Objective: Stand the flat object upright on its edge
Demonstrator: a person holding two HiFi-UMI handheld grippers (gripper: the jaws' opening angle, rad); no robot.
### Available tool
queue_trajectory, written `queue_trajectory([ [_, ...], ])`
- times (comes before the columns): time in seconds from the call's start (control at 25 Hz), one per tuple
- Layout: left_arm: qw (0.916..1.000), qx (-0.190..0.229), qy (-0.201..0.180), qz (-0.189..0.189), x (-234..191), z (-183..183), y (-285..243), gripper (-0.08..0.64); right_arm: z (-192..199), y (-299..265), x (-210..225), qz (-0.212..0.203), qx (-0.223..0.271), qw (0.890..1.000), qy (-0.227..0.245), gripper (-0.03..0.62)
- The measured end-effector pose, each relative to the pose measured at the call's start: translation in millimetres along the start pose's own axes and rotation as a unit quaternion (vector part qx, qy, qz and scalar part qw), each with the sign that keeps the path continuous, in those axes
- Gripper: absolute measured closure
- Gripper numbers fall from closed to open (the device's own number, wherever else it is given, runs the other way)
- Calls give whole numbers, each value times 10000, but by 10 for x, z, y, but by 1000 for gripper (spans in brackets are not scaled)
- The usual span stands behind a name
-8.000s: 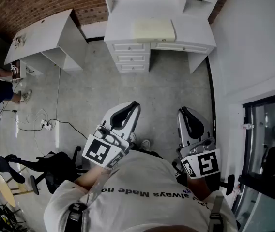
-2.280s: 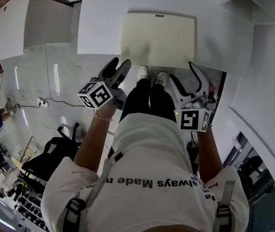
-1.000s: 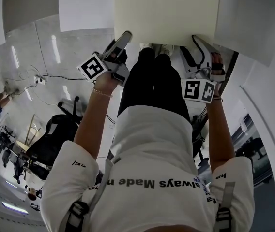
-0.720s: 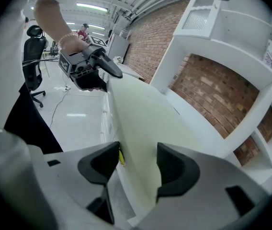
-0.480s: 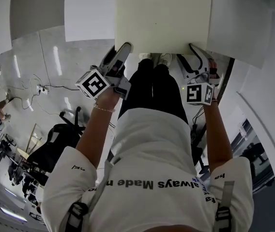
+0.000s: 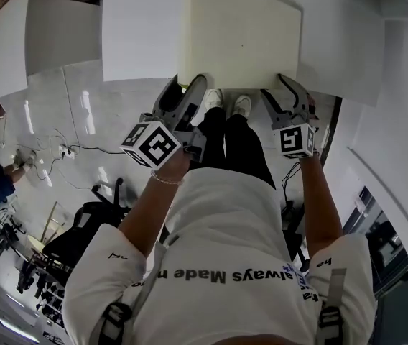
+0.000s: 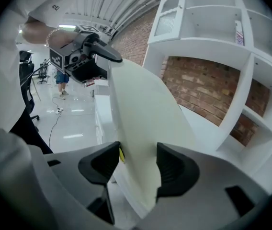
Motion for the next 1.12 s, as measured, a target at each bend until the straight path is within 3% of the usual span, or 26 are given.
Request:
queue_trajectory([
  [0.52,9950,124,-955,259,724,-303,-396,264,-12,15,509,-57,344,9962,-799,348],
  [1.12,9798,344,-1865,627,1433,-543,-1210,278,10,-115,1403,35,722,9872,-1420,359],
])
Point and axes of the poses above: the fingertips, and each gripper's own axes: y backward along the fingers, x to its right, z out of its underside, the point moved 3 cm from there along y, backward along the fingers, and after that the axes turned 13 degrees about -y, right-handed, at the moved point
